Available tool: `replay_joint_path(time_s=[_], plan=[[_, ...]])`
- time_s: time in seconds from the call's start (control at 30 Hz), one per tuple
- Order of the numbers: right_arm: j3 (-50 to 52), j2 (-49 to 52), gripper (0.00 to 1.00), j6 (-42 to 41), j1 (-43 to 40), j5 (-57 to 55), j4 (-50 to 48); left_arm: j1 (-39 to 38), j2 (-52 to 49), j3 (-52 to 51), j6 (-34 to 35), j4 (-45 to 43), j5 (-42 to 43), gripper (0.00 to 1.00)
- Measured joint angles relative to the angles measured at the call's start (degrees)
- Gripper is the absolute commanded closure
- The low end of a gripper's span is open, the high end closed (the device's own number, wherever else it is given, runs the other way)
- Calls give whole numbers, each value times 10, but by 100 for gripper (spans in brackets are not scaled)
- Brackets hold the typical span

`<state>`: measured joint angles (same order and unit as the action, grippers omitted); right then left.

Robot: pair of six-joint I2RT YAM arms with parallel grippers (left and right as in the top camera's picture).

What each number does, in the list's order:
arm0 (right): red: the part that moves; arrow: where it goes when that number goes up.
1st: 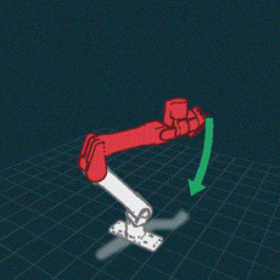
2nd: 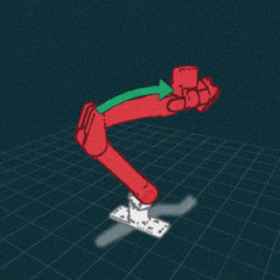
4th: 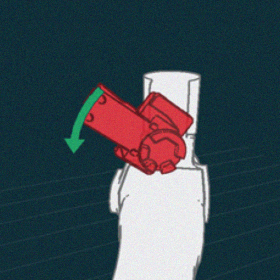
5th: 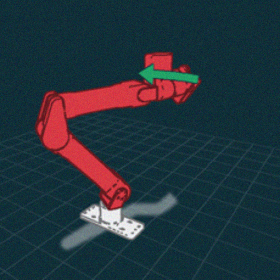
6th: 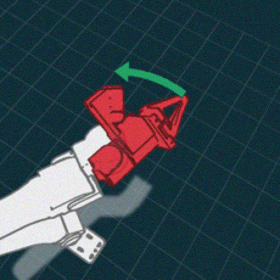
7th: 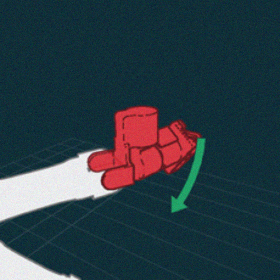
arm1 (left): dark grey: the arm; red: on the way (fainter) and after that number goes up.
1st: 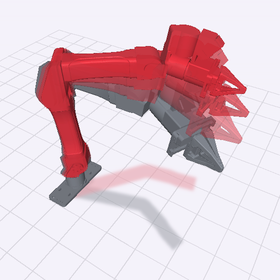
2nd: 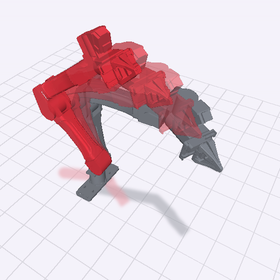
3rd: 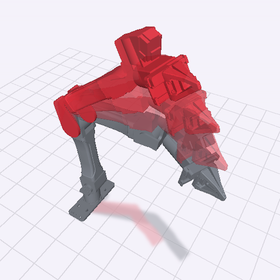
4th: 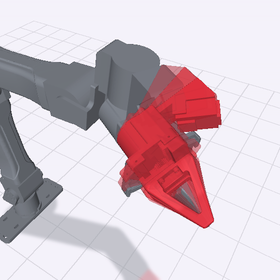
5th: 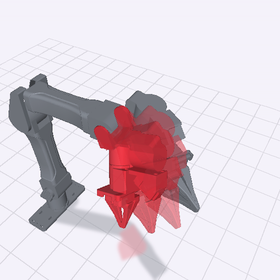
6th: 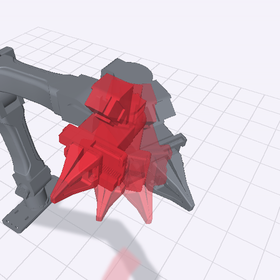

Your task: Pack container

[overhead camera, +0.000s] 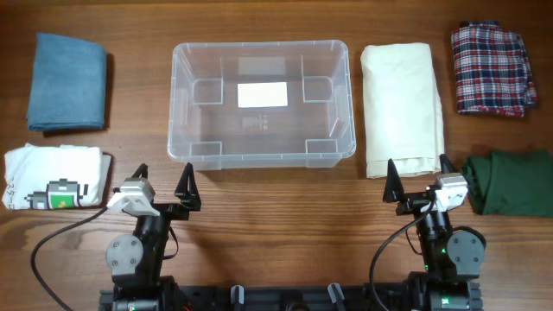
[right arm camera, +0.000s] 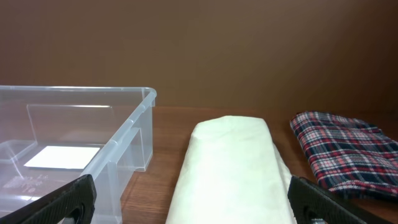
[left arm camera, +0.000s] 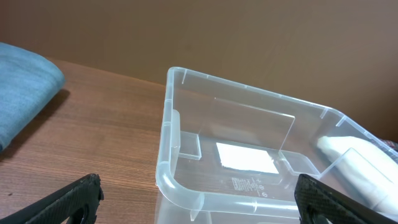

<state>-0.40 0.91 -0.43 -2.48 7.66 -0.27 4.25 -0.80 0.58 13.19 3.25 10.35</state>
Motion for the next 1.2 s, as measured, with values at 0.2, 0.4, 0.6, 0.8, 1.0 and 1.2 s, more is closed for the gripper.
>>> replay_joint_path(time_s=[0.2, 0.4, 0.6, 0.8, 1.0, 1.2], plan=[[0, 0, 0, 0, 0, 0, 0, 0, 0, 0, 0, 0, 0, 0], [0, 0, 0, 0, 0, 0, 0, 0, 0, 0, 0, 0, 0, 0], [0, 0, 0, 0, 0, 0, 0, 0, 0, 0, 0, 0, 0, 0], [0, 0, 0, 0, 0, 0, 0, 0, 0, 0, 0, 0, 0, 0], [0, 0, 0, -20, 0, 0, -4, 0, 0, 0, 0, 0, 0, 0], [-65, 15, 0, -25, 0, -10, 12, 0, 0, 0, 0, 0, 0, 0]])
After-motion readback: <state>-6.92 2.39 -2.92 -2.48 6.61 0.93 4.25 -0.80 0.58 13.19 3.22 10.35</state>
